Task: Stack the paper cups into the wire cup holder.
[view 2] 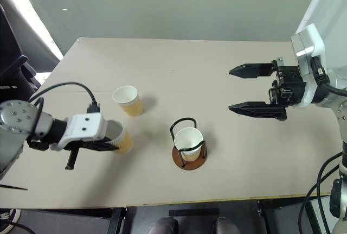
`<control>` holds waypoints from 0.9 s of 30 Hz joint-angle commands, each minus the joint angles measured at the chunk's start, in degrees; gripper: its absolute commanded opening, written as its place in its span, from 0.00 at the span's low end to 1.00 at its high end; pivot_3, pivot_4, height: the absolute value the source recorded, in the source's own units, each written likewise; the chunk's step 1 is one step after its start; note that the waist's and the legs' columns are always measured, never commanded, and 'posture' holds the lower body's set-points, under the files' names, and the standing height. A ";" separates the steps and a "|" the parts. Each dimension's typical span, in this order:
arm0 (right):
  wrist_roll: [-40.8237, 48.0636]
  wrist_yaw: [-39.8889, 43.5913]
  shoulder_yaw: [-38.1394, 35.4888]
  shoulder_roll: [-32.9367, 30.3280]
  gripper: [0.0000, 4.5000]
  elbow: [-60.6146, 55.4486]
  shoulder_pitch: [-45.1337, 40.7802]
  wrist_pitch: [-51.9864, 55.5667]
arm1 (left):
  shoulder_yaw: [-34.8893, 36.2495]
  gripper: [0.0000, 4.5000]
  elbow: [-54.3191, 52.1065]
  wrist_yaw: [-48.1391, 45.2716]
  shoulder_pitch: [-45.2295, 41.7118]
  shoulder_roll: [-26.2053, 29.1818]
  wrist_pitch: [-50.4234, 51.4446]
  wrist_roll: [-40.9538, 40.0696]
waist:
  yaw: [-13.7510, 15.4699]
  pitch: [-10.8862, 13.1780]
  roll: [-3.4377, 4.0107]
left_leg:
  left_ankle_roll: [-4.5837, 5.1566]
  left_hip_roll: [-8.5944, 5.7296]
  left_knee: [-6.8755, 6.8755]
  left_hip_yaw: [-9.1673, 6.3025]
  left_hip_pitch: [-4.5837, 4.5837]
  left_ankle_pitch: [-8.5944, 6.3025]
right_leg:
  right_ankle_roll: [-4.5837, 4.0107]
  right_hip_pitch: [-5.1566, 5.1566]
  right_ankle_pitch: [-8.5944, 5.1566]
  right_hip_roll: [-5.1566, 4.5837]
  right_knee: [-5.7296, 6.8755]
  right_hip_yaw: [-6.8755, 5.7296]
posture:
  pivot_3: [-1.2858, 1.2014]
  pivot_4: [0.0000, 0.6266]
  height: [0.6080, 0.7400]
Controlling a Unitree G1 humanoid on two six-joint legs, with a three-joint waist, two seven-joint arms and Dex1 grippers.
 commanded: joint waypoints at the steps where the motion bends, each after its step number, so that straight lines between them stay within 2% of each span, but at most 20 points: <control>1: -0.08 -0.05 -2.39 -1.79 1.00 -0.06 -1.32 -1.54 | 4.02 0.01 -0.93 -2.46 -11.66 -1.49 1.66 -8.21 | 0.07 -0.03 -0.04 | 0.01 0.01 0.04 0.01 -0.04 -0.01 | 0.00 -0.02 0.01 -0.01 -0.01 0.01 | 0.52 0.24 1.00; 4: -0.19 0.25 -3.36 -3.27 1.00 0.08 -0.86 -2.05 | 1.54 0.01 2.00 -4.49 -20.64 -5.03 0.35 -9.24 | -0.05 -0.07 0.13 | 0.03 -0.04 0.00 0.11 0.02 -0.02 | 0.00 0.02 0.01 -0.07 -0.03 0.06 | 0.52 0.24 1.00; 6: -0.35 0.86 -4.07 -5.18 1.00 -0.49 0.28 -2.24 | -0.32 0.01 3.67 -6.07 -27.50 -9.85 1.08 -11.84 | -0.02 -0.07 0.12 | 0.03 -0.02 -0.05 0.13 0.03 -0.02 | 0.01 0.01 0.00 -0.05 -0.03 0.06 | 0.52 0.24 1.00; 10: -2.50 5.34 -3.88 -11.19 1.00 -3.67 6.59 -4.14 | -7.00 0.01 5.35 -10.98 -32.68 -15.69 -1.07 -11.18 | 0.16 -0.06 0.10 | 0.03 0.02 0.03 0.13 -0.15 -0.02 | 0.13 0.03 0.06 -0.04 -0.01 0.05 | 0.52 0.24 1.00; 13: -4.81 7.11 -4.42 -14.89 1.00 -4.63 10.29 -6.34 | -15.07 0.01 5.65 -11.57 -33.11 -16.66 -5.22 -10.28 | -0.09 -0.05 0.10 | 0.04 0.01 0.04 0.22 -0.19 -0.02 | 0.26 0.06 0.08 -0.05 -0.08 0.09 | 0.52 0.24 1.00; 17: -3.77 5.04 -7.33 -15.69 1.00 -7.14 13.59 -5.51 | -24.27 0.01 7.61 -11.57 -34.19 -16.63 -12.13 -9.43 | -0.42 -0.05 0.10 | 0.07 0.04 0.14 0.25 -0.19 -0.03 | 0.41 0.06 0.13 -0.02 -0.26 0.17 | 0.52 0.24 1.00; 22: -2.34 2.72 -10.77 -15.95 1.00 -10.51 16.95 -3.52 | -30.92 0.01 12.34 -11.57 -36.43 -18.48 -19.67 -5.93 | -0.35 -0.05 0.10 | 0.14 0.04 0.32 0.23 -0.18 -0.07 | 0.49 0.13 0.13 0.01 -0.40 0.20 | 0.52 0.24 1.00; 27: -1.19 1.76 -13.15 -16.70 1.00 -12.06 18.68 -2.36 | -34.37 0.01 14.56 -11.57 -37.64 -18.96 -23.86 -4.41 | -0.33 -0.05 0.10 | 0.32 0.03 0.51 0.23 -0.21 -0.18 | 0.64 0.27 0.18 0.01 -0.56 0.22 | 0.52 0.24 1.00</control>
